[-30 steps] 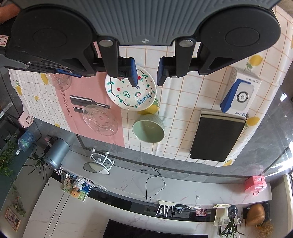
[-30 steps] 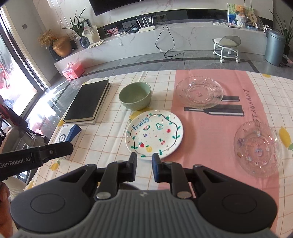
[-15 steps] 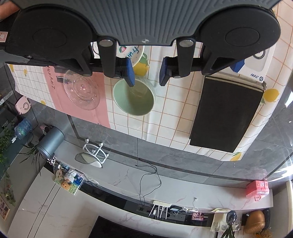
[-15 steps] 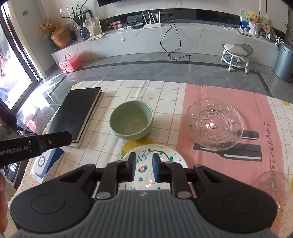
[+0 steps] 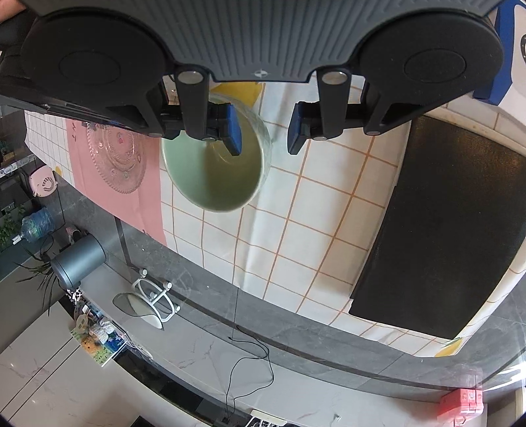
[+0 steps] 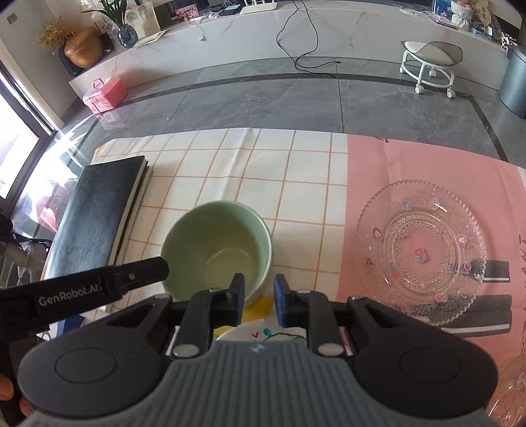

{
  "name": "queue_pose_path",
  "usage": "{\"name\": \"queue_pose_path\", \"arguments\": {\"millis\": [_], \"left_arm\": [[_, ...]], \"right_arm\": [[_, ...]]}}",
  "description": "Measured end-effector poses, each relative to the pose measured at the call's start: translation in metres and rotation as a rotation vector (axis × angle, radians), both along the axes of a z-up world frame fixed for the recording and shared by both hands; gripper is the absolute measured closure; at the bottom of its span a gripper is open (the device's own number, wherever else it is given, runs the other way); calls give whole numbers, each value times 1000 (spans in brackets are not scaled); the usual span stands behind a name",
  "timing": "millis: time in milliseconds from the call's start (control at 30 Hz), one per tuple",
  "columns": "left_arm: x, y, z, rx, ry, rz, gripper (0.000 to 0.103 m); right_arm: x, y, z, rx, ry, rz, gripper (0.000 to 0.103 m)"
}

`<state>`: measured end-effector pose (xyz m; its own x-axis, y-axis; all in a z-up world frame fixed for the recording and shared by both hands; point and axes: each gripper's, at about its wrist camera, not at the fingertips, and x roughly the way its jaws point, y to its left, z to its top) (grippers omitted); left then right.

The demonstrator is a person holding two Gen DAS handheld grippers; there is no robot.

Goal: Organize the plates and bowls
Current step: 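Close both grippers on the green bowl's rim and lift it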

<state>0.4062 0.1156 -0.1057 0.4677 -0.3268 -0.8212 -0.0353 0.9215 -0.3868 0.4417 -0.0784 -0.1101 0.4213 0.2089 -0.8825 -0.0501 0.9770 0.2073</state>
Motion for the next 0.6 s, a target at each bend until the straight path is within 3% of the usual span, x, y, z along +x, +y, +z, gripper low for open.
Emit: {"name": "queue_pose_path", "arguments": {"millis": [200, 367, 600], "left_arm": [[7, -5, -11, 16, 21, -5, 70], [9, -10, -12, 35, 21, -9, 88], [6, -18, -8, 70, 43, 20, 92]], "right_arm": [[16, -5, -20, 25, 49, -47, 86], [23, -8, -29, 84, 77, -87, 93], [22, -7, -27, 96, 98, -123, 95]]}}
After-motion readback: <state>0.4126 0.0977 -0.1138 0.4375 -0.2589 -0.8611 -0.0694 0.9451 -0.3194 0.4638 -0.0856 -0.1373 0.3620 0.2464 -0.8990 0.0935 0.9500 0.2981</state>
